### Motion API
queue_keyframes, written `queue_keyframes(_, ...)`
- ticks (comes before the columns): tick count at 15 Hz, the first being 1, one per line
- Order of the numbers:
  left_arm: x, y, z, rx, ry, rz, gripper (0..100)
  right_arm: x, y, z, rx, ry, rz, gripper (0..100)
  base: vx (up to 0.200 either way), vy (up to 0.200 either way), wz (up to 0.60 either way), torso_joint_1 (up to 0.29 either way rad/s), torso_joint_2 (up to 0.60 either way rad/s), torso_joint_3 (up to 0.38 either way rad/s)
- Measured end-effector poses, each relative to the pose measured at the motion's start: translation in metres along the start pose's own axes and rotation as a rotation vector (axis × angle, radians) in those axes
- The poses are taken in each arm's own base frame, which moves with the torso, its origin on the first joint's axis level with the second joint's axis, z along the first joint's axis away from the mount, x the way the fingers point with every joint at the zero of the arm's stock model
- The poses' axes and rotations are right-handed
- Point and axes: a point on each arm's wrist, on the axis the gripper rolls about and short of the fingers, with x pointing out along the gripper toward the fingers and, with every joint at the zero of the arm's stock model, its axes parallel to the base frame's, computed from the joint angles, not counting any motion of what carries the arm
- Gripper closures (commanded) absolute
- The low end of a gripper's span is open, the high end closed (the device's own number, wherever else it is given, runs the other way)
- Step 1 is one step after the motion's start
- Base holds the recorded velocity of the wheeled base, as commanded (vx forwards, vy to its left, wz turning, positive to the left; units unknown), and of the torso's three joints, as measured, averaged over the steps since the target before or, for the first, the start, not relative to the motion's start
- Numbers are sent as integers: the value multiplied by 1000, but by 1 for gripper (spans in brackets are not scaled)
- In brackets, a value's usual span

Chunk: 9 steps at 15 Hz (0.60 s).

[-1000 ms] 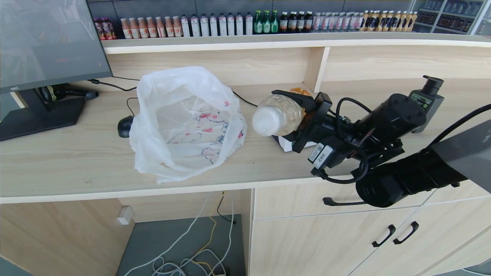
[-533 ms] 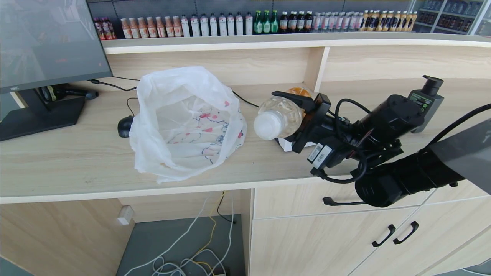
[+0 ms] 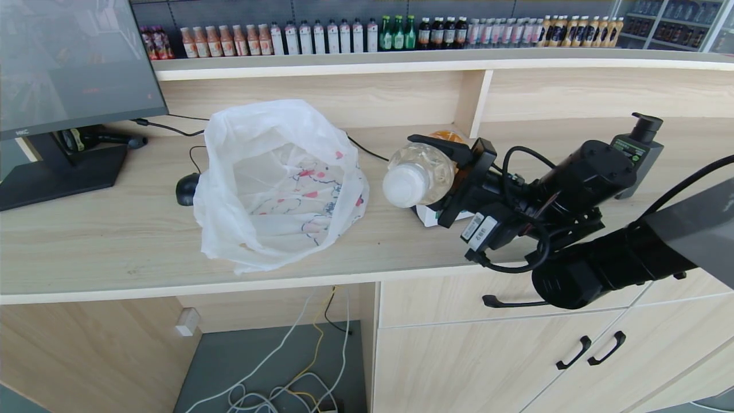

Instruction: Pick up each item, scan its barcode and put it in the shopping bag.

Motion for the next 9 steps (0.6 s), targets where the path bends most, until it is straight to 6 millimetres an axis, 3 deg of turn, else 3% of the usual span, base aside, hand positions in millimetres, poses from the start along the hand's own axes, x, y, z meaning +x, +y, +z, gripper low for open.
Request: queue_keyframes(9, 0, 0, 0, 0, 0, 0, 0, 0, -3, 1, -3, 0, -5, 100, 0, 0, 0, 0, 0, 0)
